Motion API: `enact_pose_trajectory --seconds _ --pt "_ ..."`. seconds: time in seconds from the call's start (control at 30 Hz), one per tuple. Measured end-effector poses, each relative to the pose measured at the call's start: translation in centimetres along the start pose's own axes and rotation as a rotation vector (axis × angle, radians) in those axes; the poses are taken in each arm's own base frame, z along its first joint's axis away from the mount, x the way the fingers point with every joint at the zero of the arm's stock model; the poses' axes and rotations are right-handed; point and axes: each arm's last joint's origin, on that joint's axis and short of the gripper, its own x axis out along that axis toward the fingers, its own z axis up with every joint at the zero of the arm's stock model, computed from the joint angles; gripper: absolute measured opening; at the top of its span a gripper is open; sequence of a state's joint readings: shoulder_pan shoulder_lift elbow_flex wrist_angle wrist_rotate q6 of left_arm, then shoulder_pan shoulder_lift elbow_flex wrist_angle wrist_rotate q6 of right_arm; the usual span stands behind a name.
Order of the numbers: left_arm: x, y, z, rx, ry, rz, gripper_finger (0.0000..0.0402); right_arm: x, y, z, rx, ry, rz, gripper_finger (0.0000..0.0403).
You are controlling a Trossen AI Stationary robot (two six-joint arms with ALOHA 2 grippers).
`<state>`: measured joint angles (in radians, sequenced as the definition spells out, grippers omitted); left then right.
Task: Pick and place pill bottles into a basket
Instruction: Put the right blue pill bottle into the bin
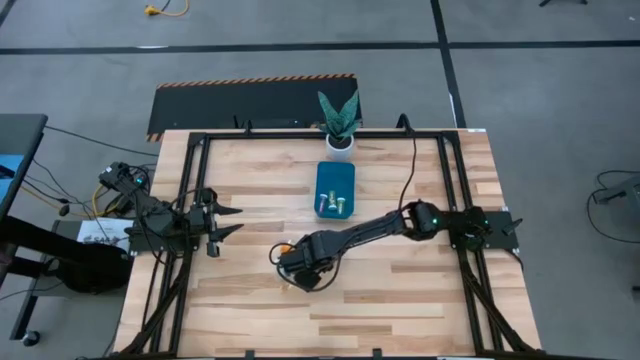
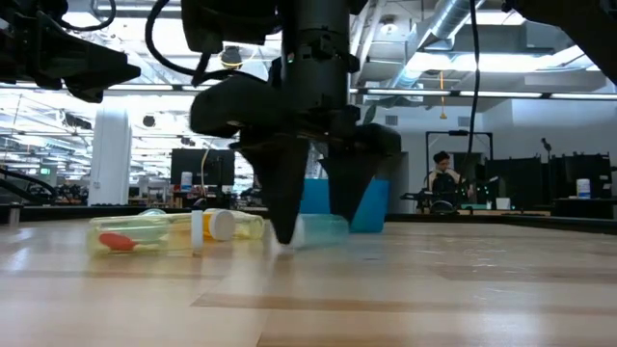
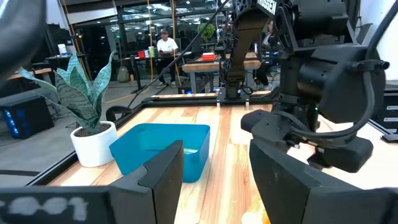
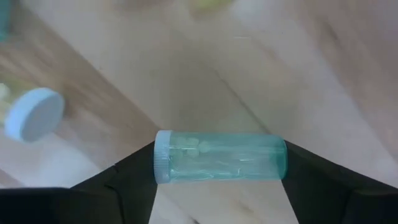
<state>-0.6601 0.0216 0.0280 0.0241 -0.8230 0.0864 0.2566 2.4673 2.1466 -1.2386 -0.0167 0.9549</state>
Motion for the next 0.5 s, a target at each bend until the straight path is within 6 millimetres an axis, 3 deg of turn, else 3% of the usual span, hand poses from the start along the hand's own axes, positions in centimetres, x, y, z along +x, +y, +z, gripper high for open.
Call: enact_pose_trajectory --seconds 0.27,0.5 --pt "0.0 0.0 0.0 0.0 0.0 0.0 0.0175 -3.3 -3.1 0.8 -0.031 -0.029 -0.135 0.0302" --pt "0.0 0.0 0.0 0.0 0.0 0.0 0.0175 -6.8 -7.8 3.4 -0.048 -0.089 -0.277 0.0285"
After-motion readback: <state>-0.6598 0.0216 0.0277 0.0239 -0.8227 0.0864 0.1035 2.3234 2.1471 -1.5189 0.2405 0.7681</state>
